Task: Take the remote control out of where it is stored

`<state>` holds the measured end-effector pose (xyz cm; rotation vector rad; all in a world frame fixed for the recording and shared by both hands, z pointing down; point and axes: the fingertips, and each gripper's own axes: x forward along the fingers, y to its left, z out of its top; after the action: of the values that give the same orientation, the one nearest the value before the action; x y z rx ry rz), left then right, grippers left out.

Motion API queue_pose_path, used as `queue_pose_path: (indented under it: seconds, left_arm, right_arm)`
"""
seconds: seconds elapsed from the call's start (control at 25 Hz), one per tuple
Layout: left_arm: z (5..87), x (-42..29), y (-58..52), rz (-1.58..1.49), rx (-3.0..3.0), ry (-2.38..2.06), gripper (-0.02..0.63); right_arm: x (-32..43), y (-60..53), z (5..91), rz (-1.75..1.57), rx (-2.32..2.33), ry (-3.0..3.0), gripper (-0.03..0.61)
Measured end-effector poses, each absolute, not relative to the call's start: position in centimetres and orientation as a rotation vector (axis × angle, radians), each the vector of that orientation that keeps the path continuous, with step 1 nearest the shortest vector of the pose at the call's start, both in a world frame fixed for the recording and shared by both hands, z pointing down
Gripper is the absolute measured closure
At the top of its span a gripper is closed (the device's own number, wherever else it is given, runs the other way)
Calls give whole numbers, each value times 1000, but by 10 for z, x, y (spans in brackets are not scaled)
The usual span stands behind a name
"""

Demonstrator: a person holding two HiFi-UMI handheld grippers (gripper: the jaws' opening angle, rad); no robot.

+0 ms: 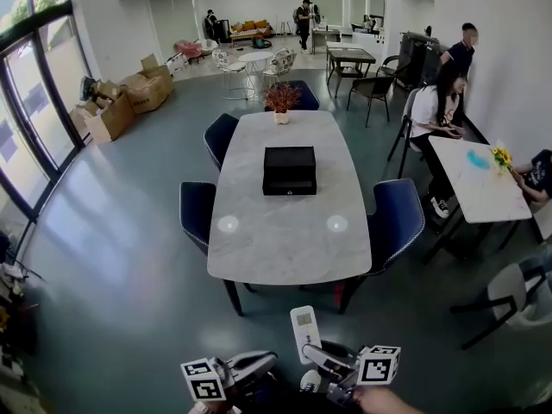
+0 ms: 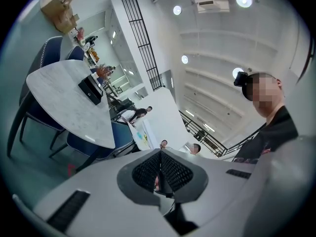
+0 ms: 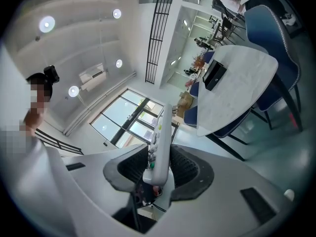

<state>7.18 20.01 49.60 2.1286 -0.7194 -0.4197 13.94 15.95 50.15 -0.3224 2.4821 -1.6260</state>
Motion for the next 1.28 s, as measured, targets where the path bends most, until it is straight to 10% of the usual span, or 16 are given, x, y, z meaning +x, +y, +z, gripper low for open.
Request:
queue_pose_path:
  seconds: [1.28]
  left_arm:
    - [496, 104, 207, -404, 2145, -724, 606]
  right_arm:
    - [169, 172, 507, -1593, -298, 2511, 437]
